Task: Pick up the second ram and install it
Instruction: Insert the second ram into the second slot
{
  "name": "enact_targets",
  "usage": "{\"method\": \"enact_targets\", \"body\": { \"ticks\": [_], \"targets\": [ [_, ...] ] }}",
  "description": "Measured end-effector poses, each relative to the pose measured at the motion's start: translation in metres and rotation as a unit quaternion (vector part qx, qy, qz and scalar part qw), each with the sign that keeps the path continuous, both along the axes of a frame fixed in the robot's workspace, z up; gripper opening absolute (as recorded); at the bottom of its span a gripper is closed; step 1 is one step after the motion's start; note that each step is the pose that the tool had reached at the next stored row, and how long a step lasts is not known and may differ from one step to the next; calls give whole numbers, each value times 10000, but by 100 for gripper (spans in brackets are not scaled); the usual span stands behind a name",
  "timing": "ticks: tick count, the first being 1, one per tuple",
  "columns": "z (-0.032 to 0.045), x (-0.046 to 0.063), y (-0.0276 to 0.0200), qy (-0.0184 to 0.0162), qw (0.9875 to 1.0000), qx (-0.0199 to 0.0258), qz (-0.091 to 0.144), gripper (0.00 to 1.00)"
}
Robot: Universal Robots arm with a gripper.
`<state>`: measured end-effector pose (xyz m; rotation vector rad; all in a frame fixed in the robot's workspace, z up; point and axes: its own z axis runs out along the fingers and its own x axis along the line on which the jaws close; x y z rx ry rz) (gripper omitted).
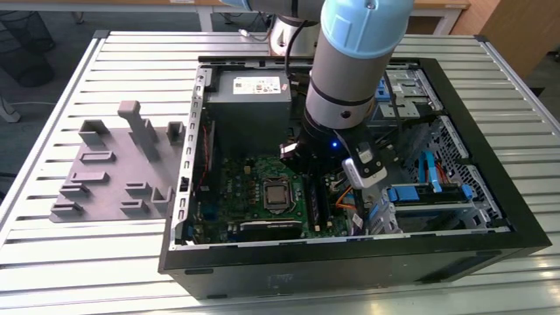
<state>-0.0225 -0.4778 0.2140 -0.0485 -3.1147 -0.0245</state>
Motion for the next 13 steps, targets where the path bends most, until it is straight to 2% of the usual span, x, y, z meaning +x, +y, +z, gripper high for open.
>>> {"method": "enact_targets", "body": {
  "ticks": [13],
  "targets": [
    [-1, 3, 0, 0, 10000, 0, 40, 14]
  ]
}}
